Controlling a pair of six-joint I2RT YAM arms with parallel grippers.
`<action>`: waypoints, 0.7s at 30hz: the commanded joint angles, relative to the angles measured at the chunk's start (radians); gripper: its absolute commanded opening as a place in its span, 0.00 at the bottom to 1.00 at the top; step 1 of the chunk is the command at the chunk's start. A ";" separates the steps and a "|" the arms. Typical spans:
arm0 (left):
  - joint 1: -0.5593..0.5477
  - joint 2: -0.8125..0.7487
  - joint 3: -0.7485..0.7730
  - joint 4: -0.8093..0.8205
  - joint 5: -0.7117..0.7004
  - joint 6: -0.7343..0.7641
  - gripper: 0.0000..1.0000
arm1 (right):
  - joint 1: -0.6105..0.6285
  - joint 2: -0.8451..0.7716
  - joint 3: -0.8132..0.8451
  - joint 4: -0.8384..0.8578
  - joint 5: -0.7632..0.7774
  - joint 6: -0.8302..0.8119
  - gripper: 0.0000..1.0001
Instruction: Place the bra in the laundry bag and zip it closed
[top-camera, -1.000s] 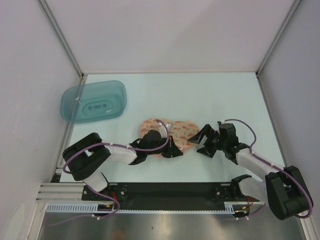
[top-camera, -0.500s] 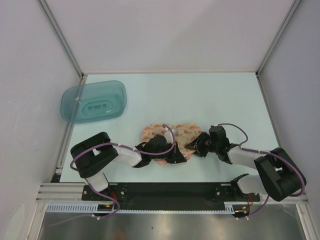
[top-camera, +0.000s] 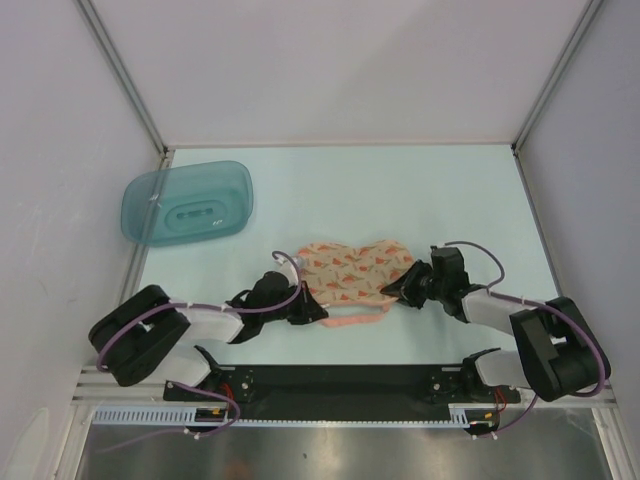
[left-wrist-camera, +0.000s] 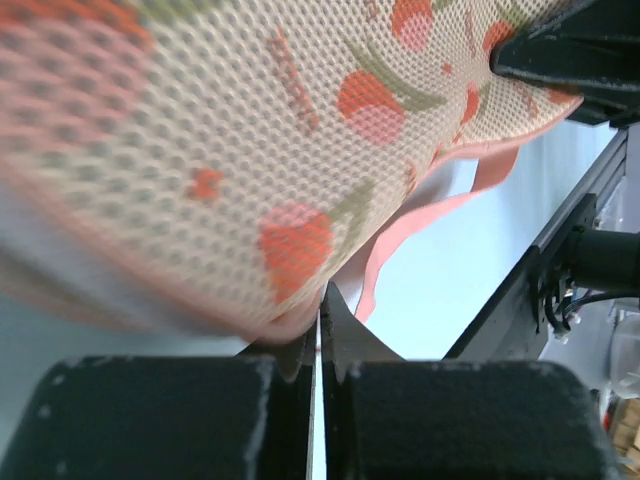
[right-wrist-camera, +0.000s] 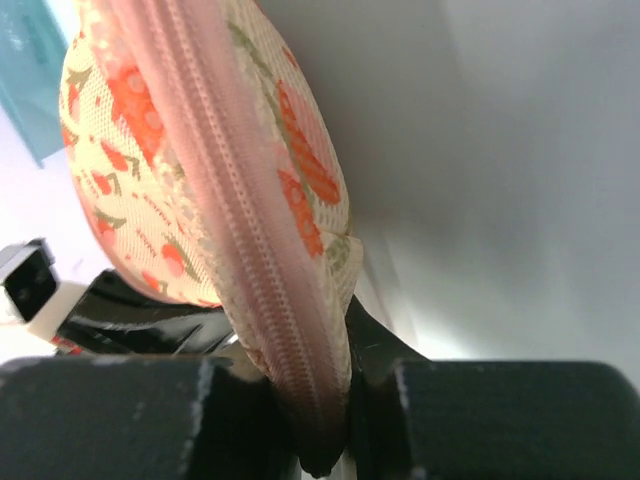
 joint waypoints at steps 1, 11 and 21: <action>0.013 -0.100 -0.019 -0.072 -0.024 0.054 0.00 | -0.041 0.012 0.098 -0.112 0.045 -0.167 0.12; -0.131 -0.003 0.105 0.017 0.023 -0.031 0.00 | -0.046 0.178 0.327 -0.300 0.100 -0.304 0.71; -0.148 0.093 0.197 0.033 0.046 -0.038 0.00 | -0.054 -0.182 0.271 -0.626 0.412 -0.382 0.96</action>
